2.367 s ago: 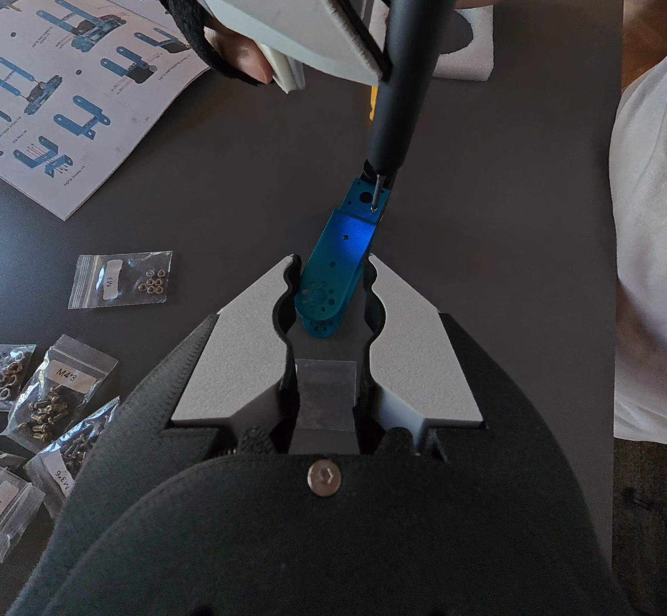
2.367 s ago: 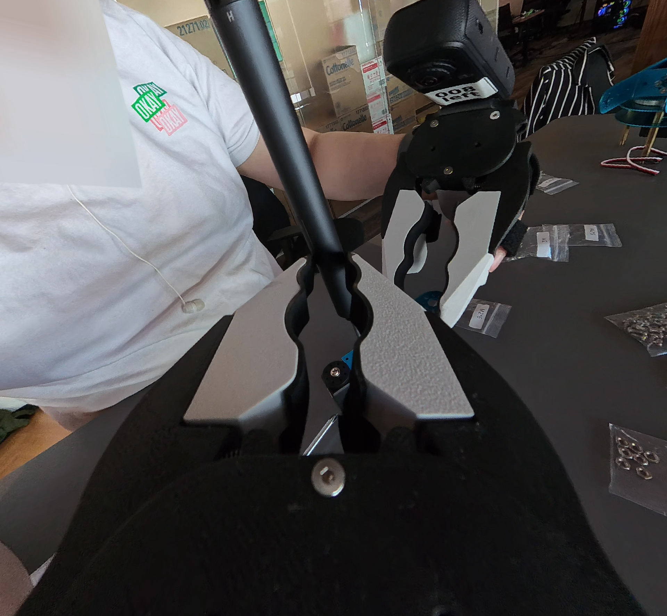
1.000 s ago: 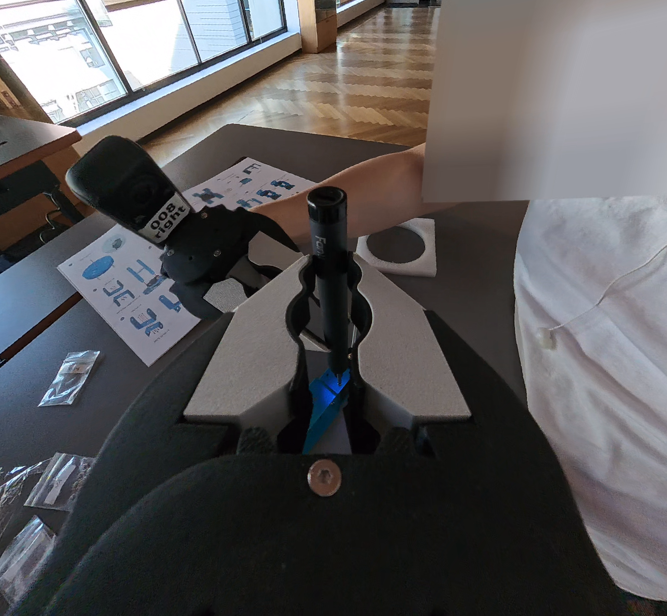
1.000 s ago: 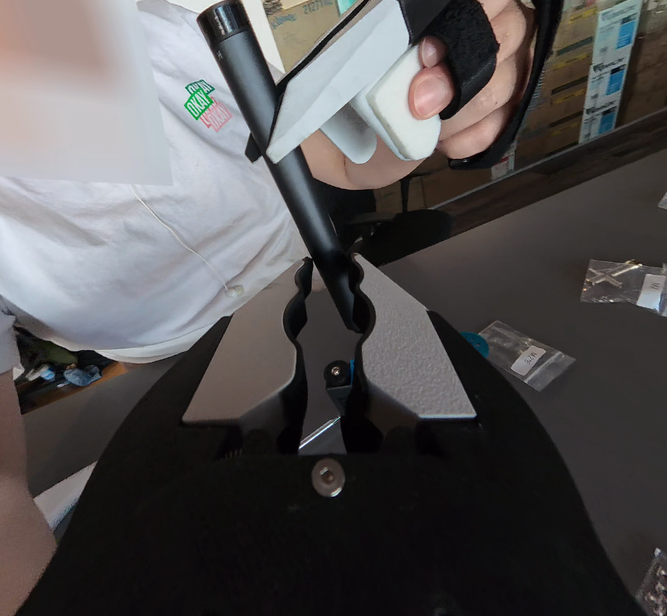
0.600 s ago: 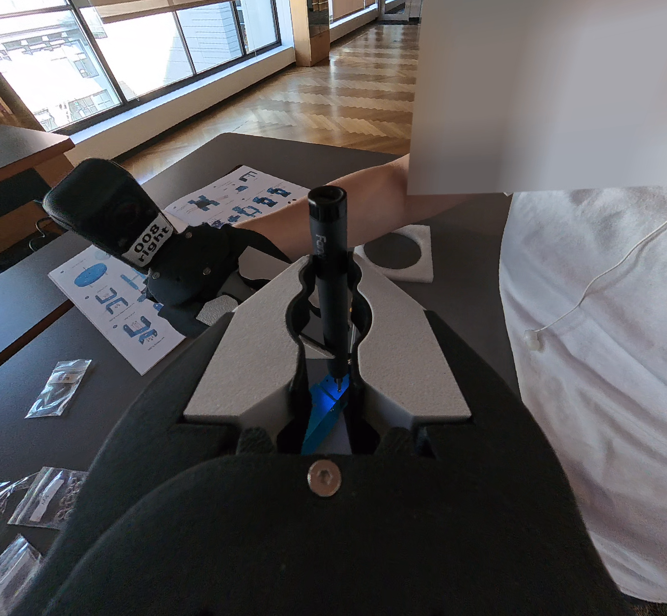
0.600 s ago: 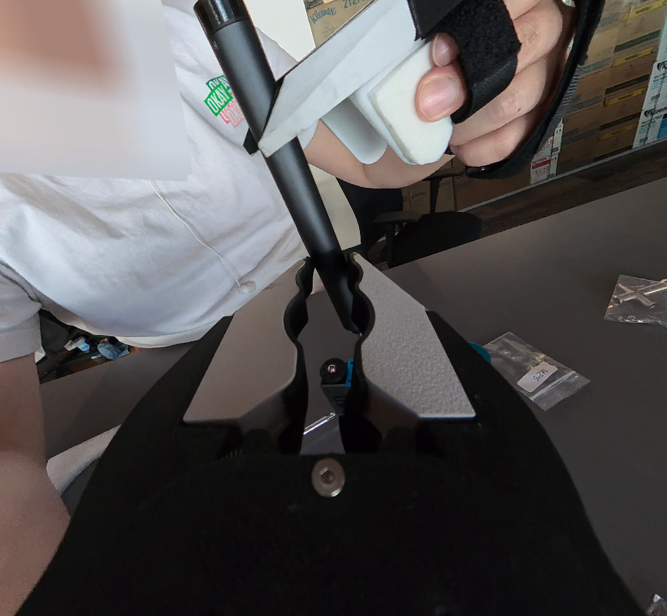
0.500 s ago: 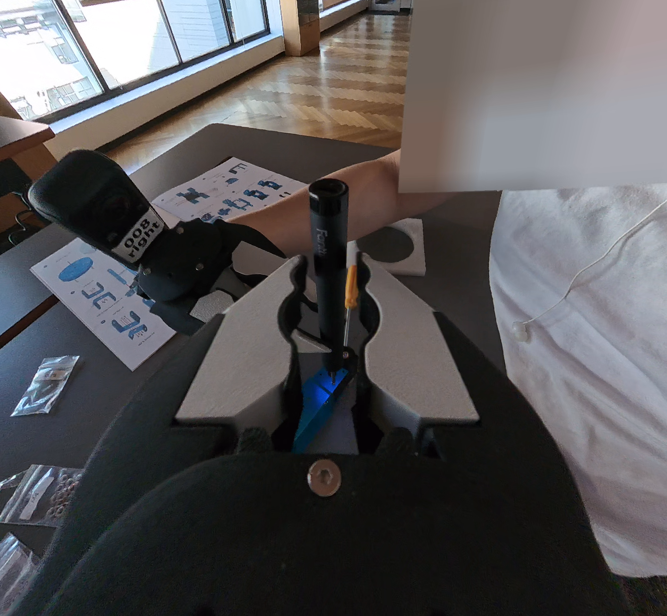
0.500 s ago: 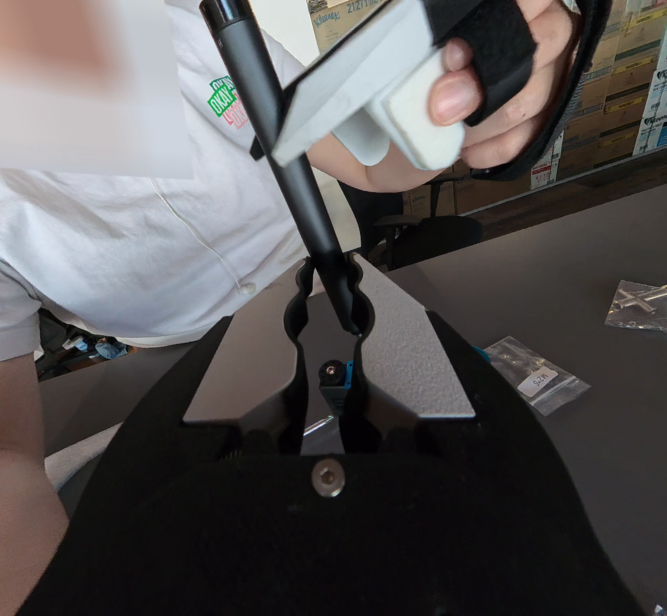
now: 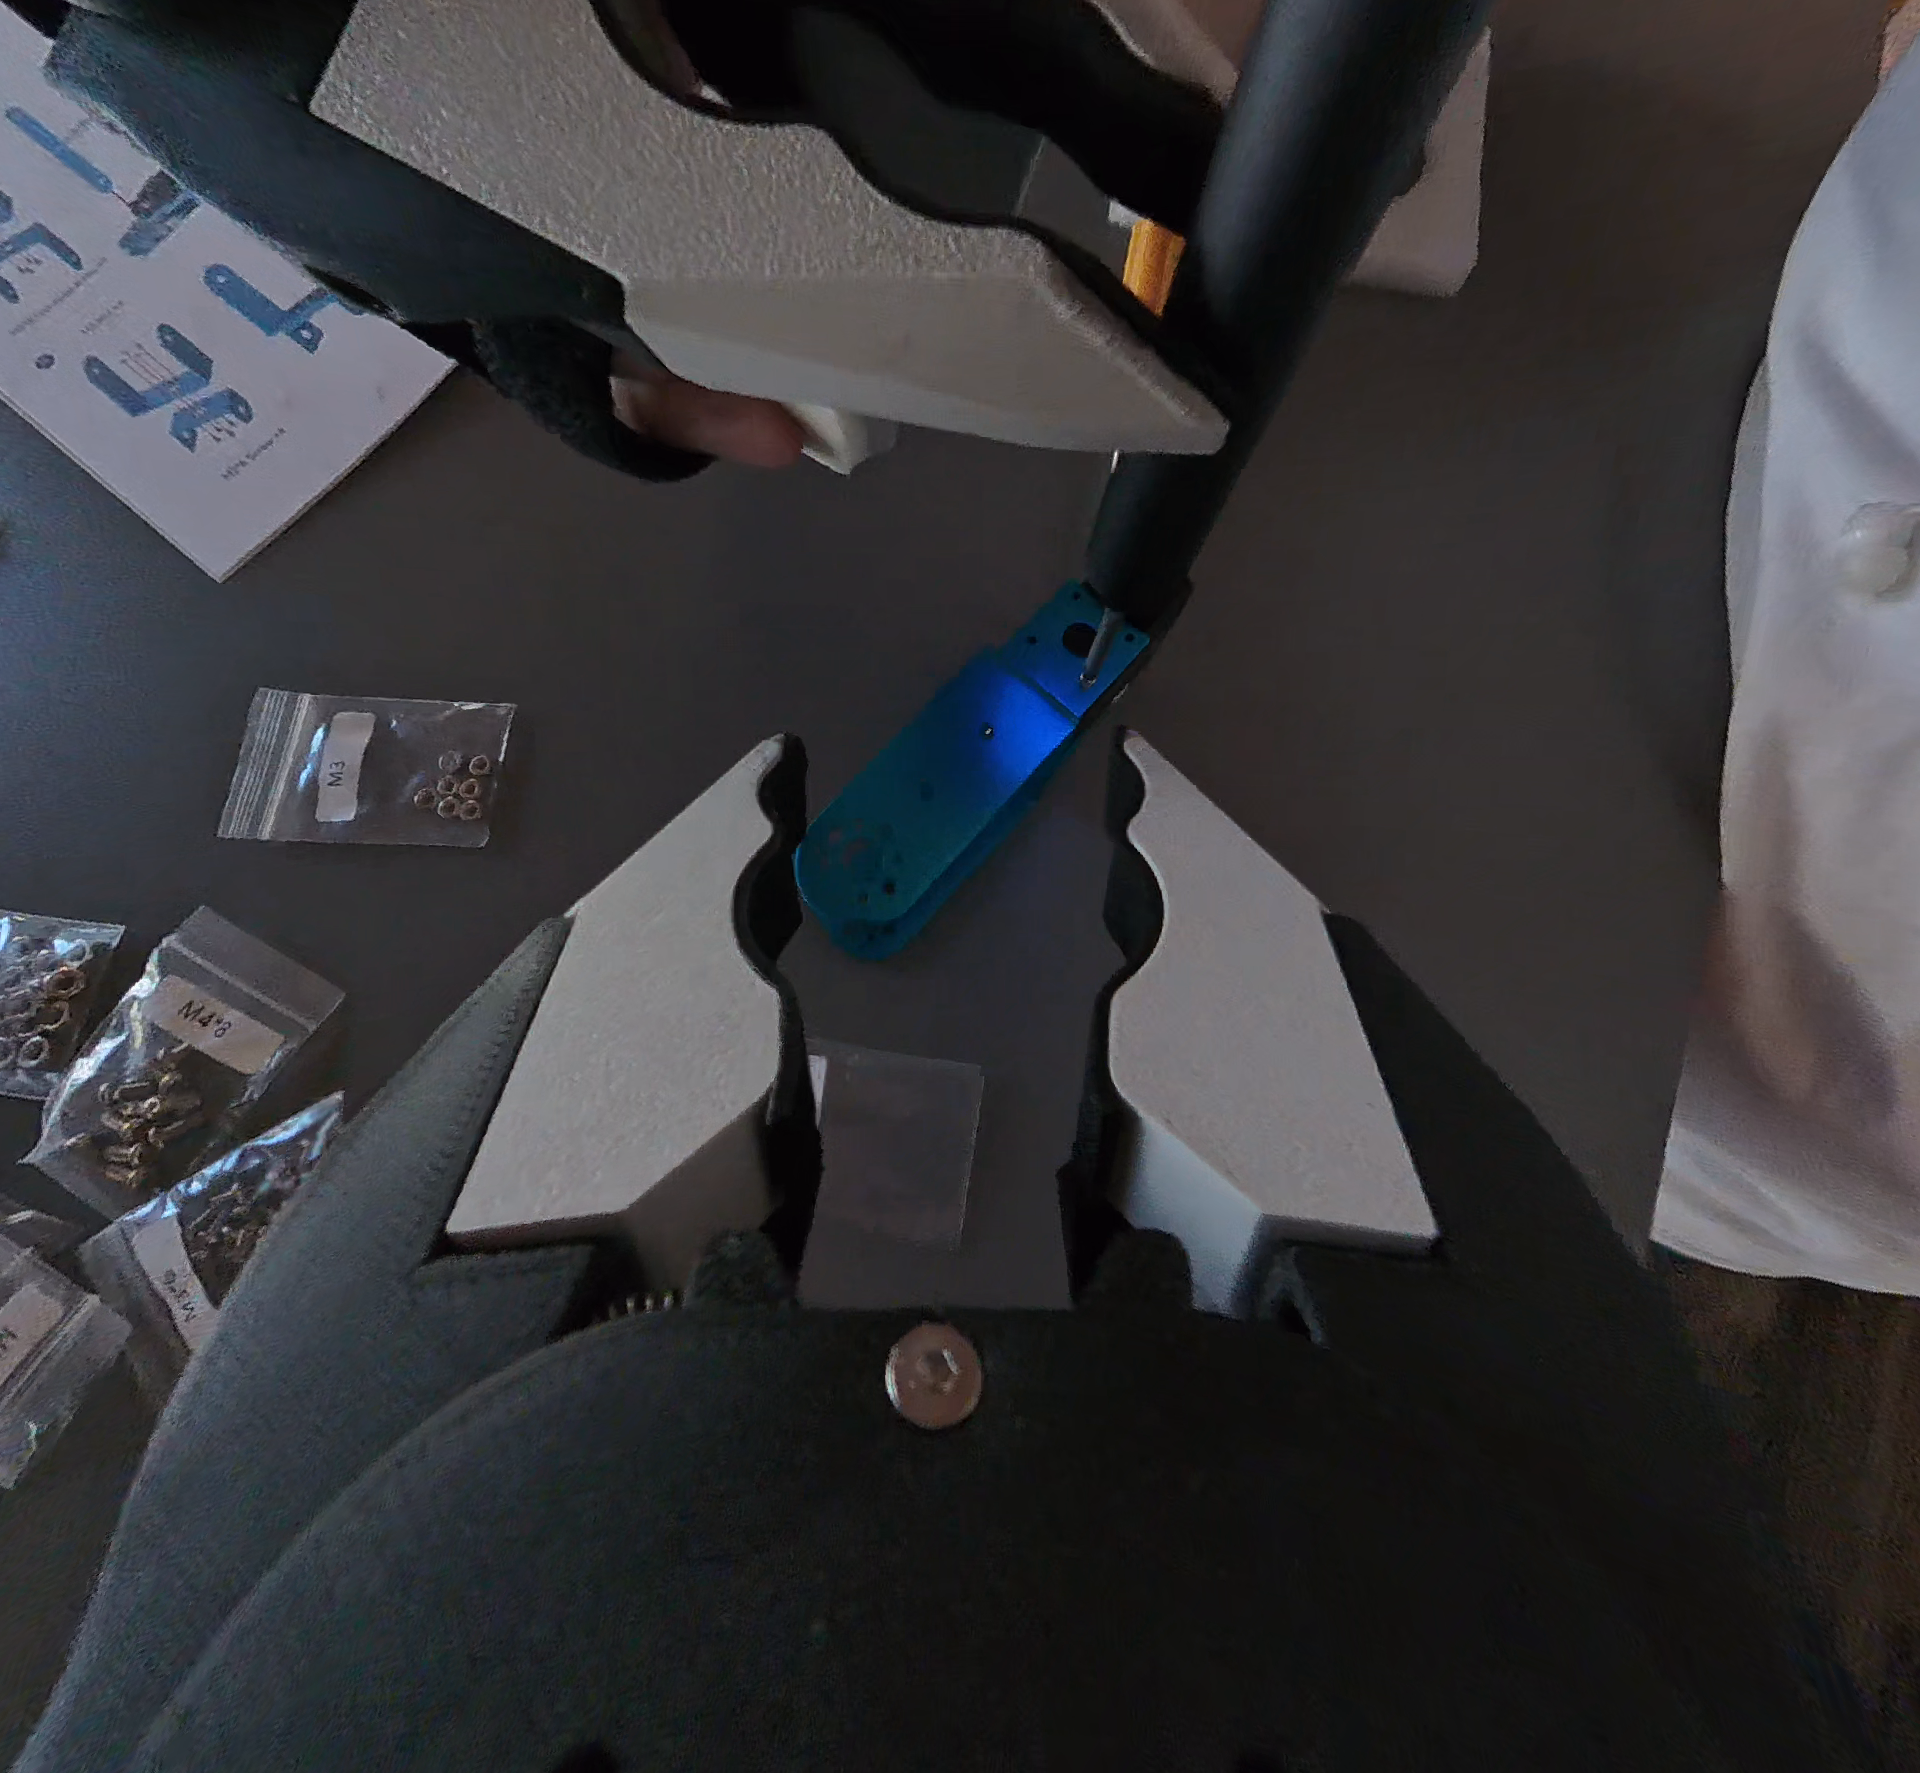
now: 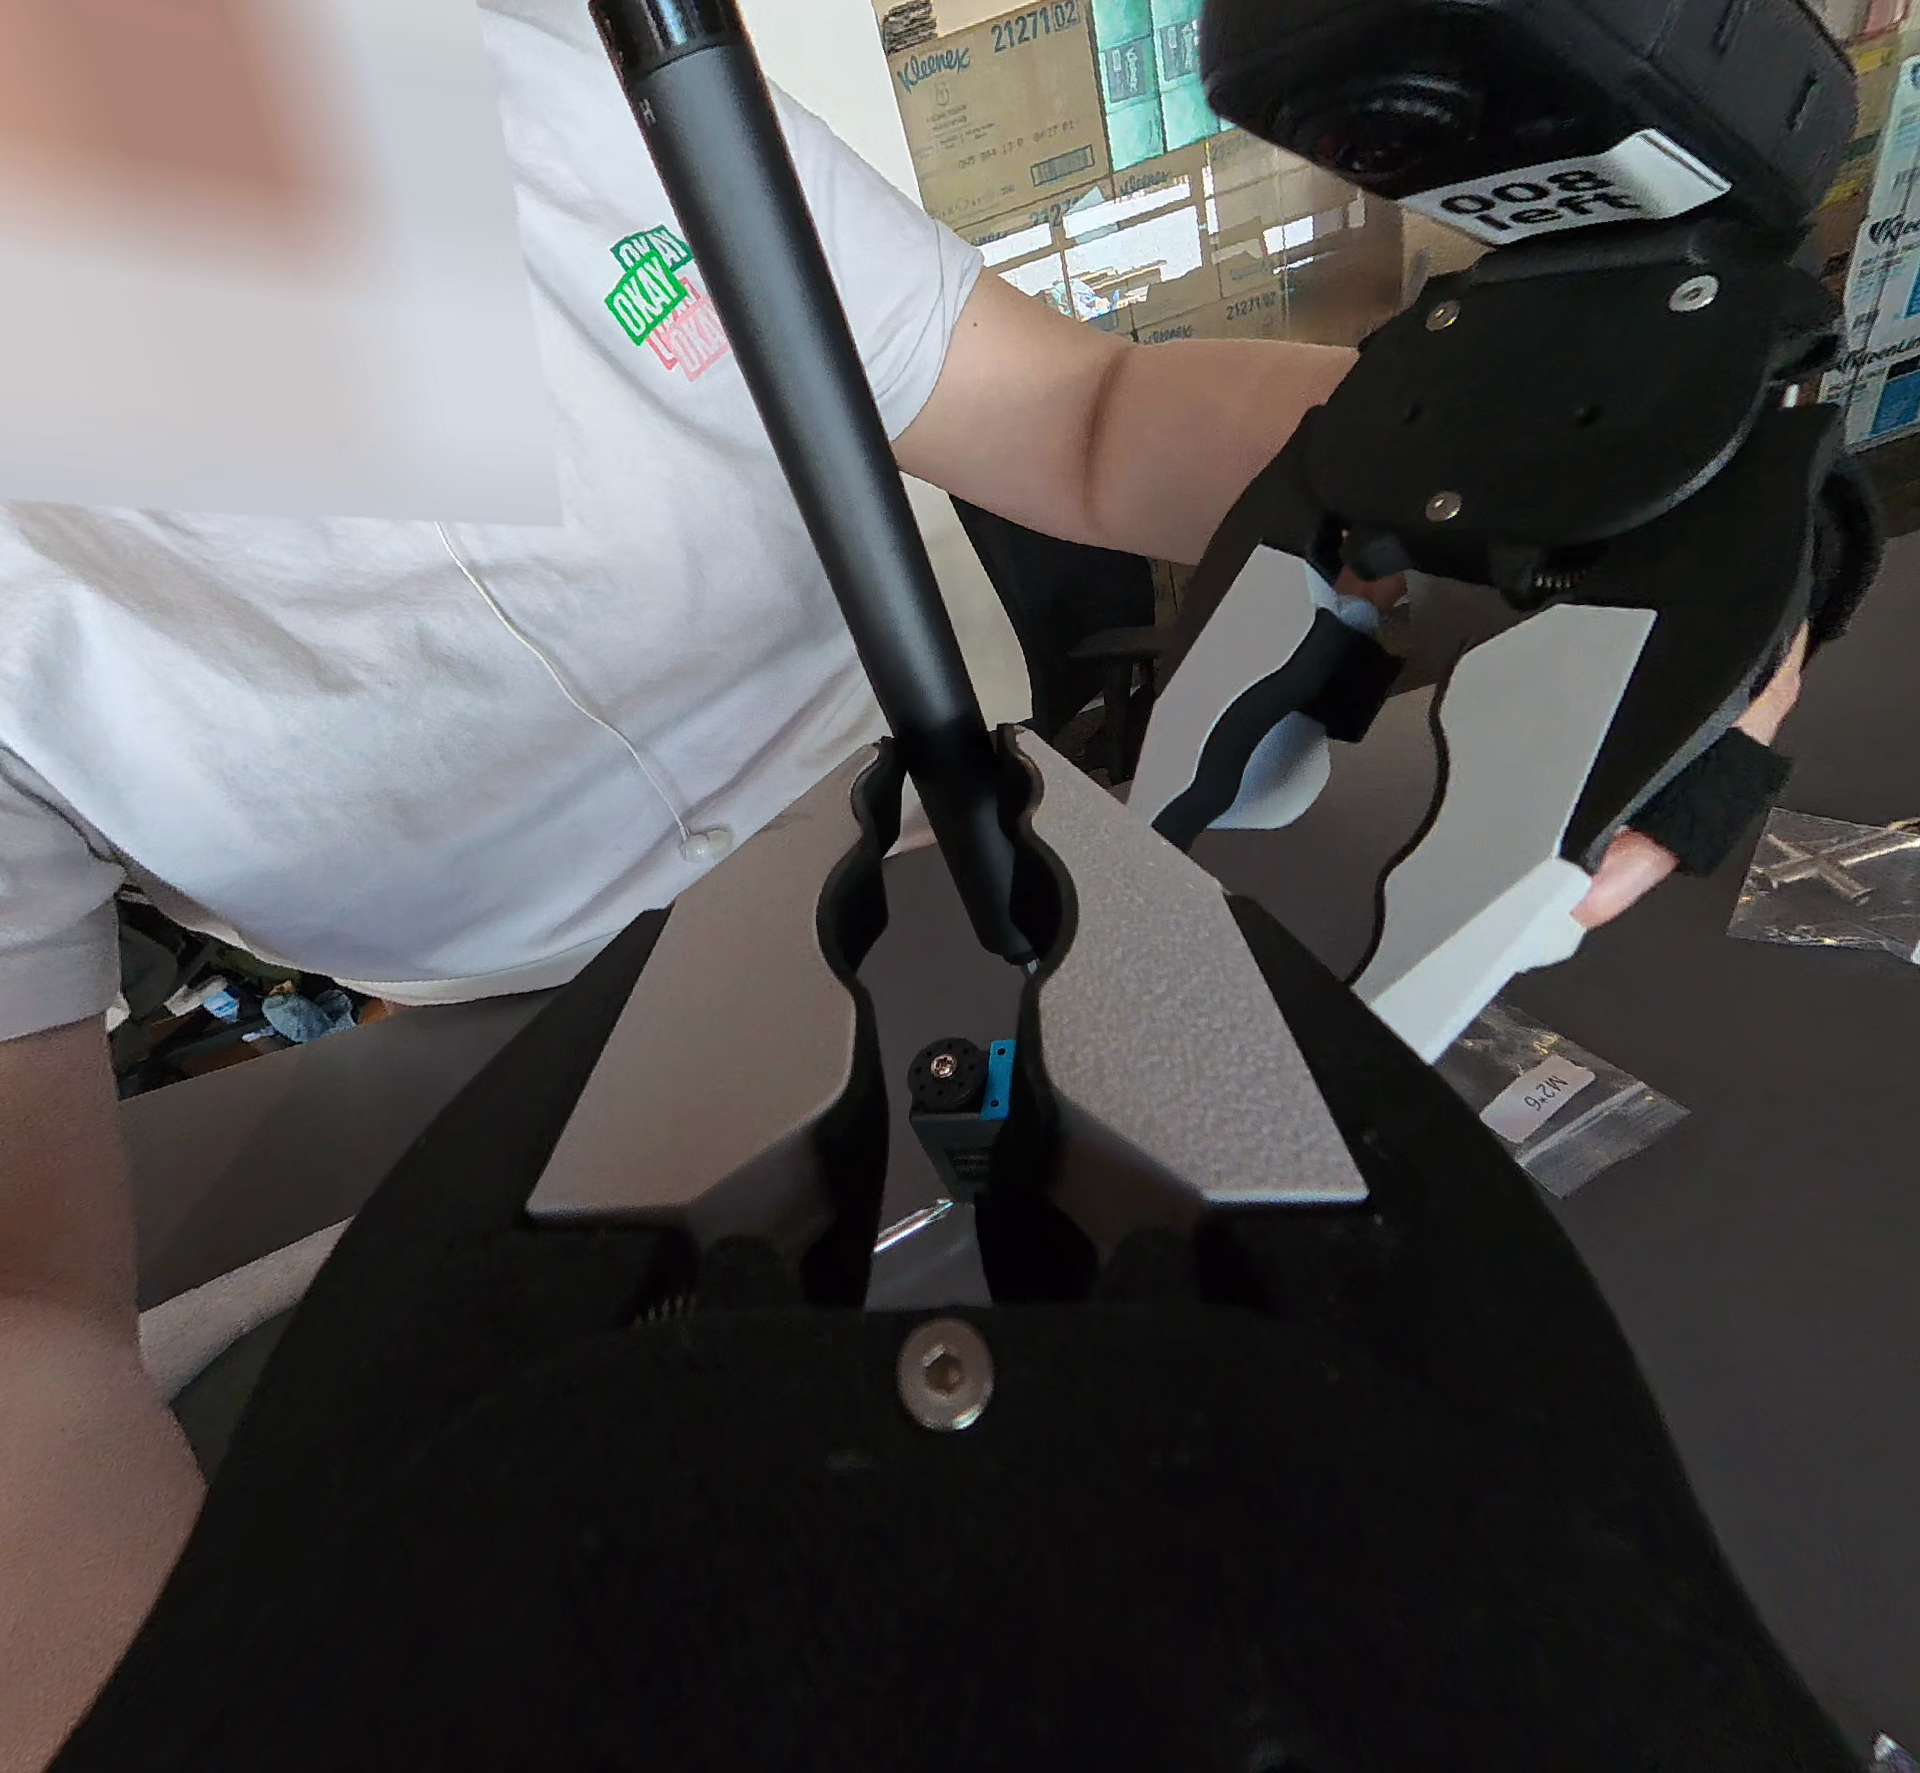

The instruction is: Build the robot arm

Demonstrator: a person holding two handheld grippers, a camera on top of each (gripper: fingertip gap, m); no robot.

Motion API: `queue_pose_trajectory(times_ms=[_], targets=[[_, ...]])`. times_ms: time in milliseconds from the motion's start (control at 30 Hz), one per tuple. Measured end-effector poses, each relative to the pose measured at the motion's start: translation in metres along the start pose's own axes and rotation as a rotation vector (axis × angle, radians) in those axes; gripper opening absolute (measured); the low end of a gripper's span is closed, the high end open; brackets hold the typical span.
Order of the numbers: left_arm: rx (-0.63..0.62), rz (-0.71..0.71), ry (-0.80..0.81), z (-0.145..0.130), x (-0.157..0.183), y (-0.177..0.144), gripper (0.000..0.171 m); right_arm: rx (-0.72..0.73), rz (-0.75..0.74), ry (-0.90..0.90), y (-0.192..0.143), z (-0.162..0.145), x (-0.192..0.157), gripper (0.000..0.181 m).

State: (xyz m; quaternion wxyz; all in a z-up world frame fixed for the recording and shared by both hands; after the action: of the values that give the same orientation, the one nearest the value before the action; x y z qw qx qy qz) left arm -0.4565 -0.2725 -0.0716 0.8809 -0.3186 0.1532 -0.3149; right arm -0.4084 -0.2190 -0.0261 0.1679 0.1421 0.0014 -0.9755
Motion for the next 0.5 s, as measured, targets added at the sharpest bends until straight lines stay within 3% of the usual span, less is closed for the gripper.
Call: queue_pose_trajectory(times_ms=[500], targets=[[-0.049, -0.029, 0.057, -0.002, -0.004, 0.014, 0.046, -0.008, -0.009, -0.016, -0.002, 0.0, 0.0, 0.017]])
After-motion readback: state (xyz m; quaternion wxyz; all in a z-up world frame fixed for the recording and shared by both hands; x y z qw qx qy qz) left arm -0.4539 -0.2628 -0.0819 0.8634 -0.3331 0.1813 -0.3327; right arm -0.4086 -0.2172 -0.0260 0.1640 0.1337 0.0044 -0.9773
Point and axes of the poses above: each gripper's, where its closed fingertips meet, y out along the fingers, z out of its top, x = y × z across the jaws, the point moved 5 cm from there along -y, back along the fingers, and after that the axes turned 10 degrees about z, right-handed, at the moved point
